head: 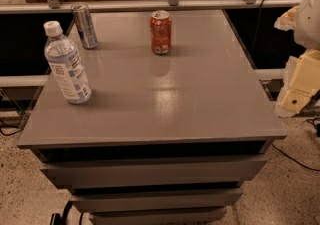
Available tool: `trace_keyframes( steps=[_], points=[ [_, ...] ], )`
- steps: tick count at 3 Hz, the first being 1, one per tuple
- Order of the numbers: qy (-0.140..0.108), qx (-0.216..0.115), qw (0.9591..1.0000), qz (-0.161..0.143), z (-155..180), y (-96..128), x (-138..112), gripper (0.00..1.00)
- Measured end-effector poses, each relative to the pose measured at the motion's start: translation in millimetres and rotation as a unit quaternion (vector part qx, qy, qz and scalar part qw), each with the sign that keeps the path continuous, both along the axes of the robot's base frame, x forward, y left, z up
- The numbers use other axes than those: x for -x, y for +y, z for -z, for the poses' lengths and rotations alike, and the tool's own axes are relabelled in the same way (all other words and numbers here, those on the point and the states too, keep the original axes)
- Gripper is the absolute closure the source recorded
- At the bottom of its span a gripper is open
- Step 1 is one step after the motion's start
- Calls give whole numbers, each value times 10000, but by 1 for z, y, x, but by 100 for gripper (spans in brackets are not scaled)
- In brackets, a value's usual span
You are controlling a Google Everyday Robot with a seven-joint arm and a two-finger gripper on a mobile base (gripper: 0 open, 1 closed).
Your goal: Knock blue plastic bottle over
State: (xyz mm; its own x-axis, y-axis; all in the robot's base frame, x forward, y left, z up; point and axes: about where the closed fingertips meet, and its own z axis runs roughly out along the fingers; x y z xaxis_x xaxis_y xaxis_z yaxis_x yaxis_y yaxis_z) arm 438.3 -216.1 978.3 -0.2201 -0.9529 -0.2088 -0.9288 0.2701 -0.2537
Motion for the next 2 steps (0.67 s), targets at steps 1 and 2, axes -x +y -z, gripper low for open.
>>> trace_keyframes(
  steps=[1,2],
  points=[
    [-1,-2,10000,0,0,0,0,0],
    [-24,-164,9999,-11,0,5,-3,0]
  ],
)
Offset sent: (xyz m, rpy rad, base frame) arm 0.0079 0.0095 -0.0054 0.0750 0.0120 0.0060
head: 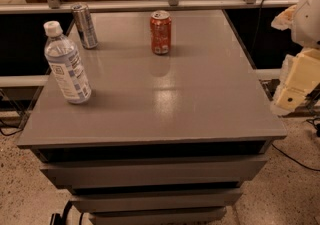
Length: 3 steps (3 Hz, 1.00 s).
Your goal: Knock blue plastic bottle over
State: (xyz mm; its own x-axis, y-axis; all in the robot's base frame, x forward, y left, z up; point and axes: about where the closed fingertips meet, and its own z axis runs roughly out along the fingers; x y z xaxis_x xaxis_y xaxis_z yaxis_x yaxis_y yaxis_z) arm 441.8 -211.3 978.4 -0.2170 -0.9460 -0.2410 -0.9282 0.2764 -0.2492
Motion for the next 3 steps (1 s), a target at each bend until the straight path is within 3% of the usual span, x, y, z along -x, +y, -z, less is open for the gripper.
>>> trace_keyframes(
  steps=[1,2,3],
  points=[
    [-156,-532,9974,-464,1,51,-18,0],
    [-366,-1026,9886,-1036,-4,130,-32,0],
    [-431,-1551,9729,-1657,-5,222,-35,0]
  ],
)
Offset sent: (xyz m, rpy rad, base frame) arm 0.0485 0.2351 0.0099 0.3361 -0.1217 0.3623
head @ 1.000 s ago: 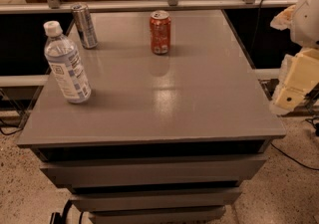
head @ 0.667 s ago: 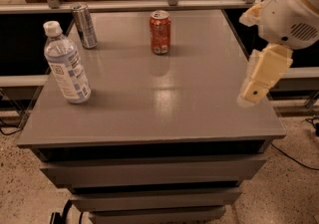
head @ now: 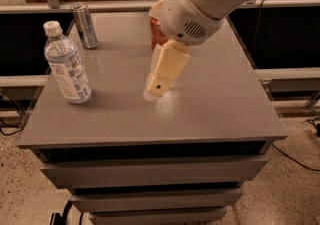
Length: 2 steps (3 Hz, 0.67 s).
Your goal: Knock blue plastic bottle over
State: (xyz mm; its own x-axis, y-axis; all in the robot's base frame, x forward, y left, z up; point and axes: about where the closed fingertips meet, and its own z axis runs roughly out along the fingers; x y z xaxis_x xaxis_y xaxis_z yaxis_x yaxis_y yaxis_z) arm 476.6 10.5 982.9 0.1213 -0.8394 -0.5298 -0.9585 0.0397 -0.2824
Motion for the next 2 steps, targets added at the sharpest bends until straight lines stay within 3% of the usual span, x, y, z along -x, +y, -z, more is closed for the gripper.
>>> trace_keyframes(
  steps=[1,2],
  points=[
    [113,-519,9975,-472,8,74,3,0],
    [342,-979,9922,-695,21,126,2,0]
  ],
)
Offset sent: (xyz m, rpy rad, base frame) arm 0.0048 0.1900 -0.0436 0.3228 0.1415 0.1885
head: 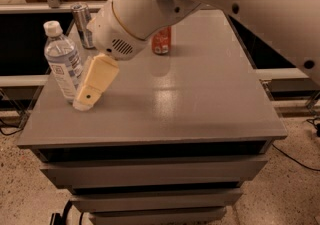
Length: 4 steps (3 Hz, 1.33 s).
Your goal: Knock blue plastic bottle over
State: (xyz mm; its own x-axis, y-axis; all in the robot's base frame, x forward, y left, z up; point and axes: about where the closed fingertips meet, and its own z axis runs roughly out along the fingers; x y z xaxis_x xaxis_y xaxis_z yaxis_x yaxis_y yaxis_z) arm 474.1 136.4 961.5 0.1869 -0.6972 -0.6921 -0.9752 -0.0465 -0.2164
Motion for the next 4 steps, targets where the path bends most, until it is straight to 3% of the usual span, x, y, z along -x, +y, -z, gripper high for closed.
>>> trace_keyframes(
  steps=[2,3,4],
  points=[
    [407,-766,9962,-102,30,83,-15,0],
    [631,-1041,9925,-85,48,111,-27,18],
    [900,-1341,9868,-71,61,125,-42,42]
  ],
)
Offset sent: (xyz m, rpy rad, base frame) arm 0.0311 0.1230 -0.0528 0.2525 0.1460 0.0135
